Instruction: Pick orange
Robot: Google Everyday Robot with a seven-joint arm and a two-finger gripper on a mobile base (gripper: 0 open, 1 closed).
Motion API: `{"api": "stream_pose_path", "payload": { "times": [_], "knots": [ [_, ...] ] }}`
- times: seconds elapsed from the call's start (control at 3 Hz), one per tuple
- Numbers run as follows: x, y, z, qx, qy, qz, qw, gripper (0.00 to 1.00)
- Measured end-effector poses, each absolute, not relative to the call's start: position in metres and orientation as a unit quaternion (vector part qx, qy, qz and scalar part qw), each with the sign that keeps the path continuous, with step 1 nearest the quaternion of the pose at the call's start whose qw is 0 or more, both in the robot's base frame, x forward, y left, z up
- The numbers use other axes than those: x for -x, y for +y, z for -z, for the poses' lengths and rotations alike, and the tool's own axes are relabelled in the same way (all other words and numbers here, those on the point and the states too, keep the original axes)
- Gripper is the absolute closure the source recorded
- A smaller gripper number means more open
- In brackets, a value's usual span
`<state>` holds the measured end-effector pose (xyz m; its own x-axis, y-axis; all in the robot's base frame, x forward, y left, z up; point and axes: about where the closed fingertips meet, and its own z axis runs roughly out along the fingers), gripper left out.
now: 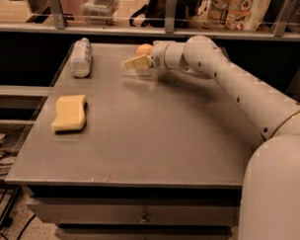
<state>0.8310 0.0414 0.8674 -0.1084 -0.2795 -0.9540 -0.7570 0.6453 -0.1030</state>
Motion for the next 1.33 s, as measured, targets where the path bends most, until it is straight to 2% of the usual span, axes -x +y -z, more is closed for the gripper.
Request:
{"api": "stream_pose_path", "payload": {
  "times": [0.67,1.0,1.33],
  "knots": [
    [-0.845,0.043,-0.866,0.378,0.713,-0.210,0.551,0.65],
    [-0.837,0.037,-0.904,0.395,0.689,-0.205,0.572,0.88],
    [-0.820,0.027,-0.968,0.424,0.644,-0.180,0.611,1.00]
  ]
}}
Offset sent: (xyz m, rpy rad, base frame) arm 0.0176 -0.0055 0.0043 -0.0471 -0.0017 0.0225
